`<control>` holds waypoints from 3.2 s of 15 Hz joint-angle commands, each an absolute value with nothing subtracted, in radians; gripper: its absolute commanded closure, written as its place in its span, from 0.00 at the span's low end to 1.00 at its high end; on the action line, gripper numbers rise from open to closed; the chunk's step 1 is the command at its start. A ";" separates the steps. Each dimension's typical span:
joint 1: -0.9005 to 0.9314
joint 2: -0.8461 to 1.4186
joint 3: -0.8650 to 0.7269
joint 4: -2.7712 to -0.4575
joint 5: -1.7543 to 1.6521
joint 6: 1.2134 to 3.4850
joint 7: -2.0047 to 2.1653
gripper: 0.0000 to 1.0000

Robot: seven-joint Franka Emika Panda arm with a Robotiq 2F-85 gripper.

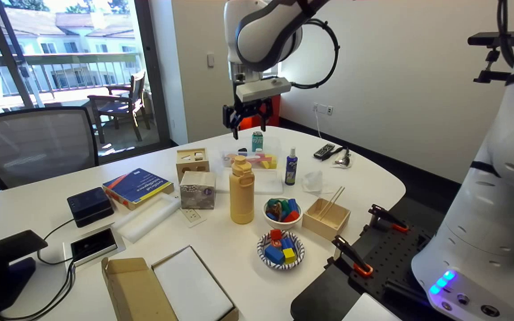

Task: Move the beige bottle forward

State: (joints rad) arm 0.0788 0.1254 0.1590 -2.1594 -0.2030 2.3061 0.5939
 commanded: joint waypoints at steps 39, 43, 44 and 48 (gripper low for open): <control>0.165 0.484 -0.009 -1.940 -0.066 2.441 0.716 0.52; 0.183 0.465 -0.021 -1.939 -0.087 2.434 0.731 0.64; 0.188 0.465 -0.024 -1.940 -0.089 2.432 0.733 0.67; 0.183 0.481 -0.013 -1.933 -0.081 2.428 0.674 0.80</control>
